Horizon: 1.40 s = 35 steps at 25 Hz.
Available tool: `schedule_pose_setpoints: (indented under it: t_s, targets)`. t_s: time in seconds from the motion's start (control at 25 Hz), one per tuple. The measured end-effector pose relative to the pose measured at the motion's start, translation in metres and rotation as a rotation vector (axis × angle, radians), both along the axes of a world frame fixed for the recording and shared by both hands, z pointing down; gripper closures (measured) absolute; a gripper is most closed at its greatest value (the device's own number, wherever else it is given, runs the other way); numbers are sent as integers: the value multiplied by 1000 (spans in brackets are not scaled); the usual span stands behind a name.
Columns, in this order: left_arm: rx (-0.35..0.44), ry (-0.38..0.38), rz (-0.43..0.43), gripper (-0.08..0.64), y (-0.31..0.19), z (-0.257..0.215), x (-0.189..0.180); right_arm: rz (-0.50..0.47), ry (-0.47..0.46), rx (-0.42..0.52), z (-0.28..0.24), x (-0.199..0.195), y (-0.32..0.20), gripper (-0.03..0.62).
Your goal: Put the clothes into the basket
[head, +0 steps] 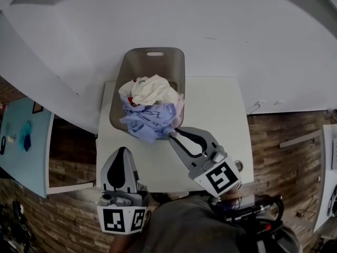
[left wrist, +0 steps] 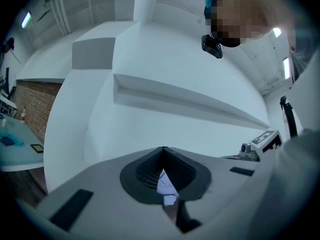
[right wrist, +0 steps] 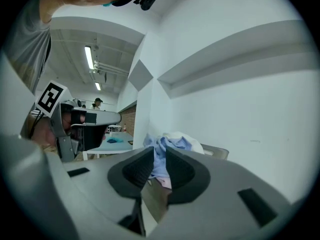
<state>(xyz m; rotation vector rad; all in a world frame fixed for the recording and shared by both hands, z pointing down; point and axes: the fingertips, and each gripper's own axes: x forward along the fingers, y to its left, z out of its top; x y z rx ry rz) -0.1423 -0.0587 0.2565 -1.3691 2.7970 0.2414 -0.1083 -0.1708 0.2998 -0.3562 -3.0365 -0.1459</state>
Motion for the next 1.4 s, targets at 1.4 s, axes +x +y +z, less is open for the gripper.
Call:
schedule_pose_setpoints:
  t_s: [1.4]
  targets:
    - [14, -71, 63, 552, -31, -22, 39, 129, -98, -94, -29, 39, -40, 573]
